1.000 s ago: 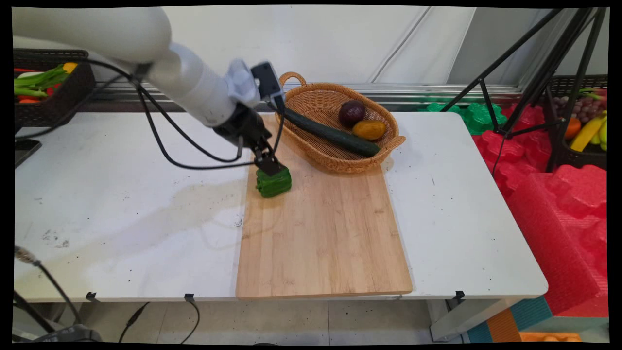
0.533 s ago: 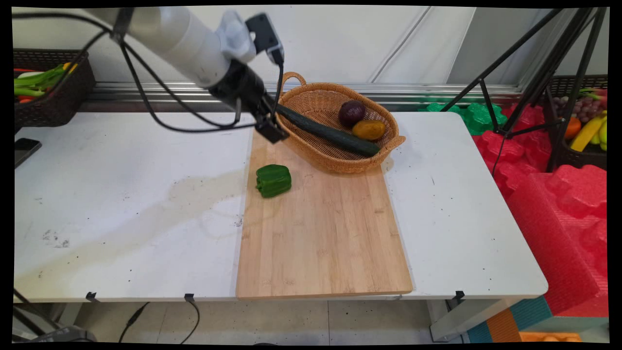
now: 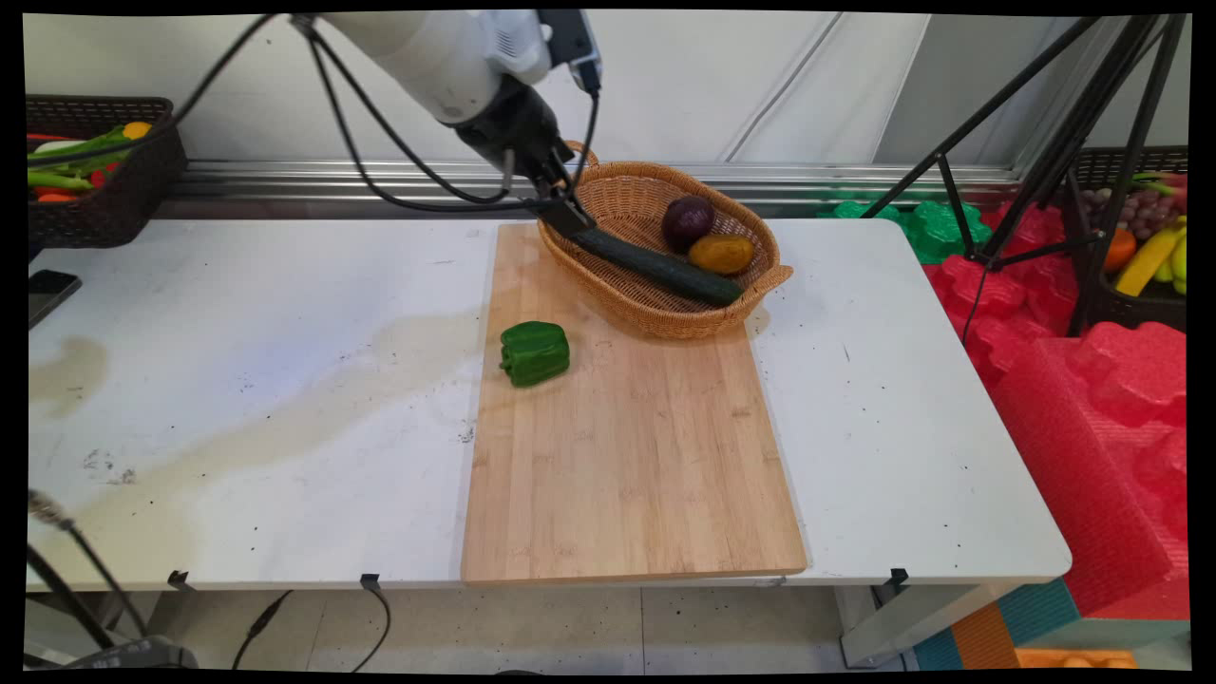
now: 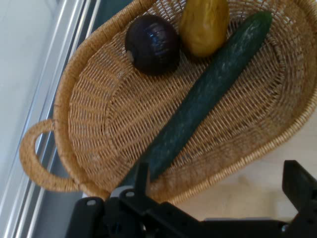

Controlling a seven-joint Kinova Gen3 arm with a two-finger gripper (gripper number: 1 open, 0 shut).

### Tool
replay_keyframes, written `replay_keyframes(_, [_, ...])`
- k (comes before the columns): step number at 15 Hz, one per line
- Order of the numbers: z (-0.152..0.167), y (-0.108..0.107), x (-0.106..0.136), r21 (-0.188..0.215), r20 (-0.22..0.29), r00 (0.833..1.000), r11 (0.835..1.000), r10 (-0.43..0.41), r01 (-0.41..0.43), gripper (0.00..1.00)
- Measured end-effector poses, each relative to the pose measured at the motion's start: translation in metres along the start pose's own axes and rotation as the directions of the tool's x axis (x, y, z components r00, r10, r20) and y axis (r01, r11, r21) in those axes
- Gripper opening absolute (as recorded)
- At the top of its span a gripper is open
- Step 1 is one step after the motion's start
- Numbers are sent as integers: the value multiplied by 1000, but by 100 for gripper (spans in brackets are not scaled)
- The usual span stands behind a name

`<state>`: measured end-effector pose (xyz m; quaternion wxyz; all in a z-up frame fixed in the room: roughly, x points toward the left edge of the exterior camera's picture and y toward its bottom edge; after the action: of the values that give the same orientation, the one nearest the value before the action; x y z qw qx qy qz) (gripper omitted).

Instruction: Pick up the cucumber from the vegetable basket

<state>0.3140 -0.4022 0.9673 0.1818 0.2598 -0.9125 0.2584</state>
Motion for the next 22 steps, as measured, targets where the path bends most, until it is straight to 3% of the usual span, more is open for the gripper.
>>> replay_keyframes(7, [62, -11, 20, -17, 39, 998, 998, 58, -57, 100])
replay_keyframes(13, [137, -12, 32, -63, 93, 989, 992, 115, -109, 100])
replay_keyframes(22, [188, -14, 34, -94, 133, 974, 981, 184, -172, 100])
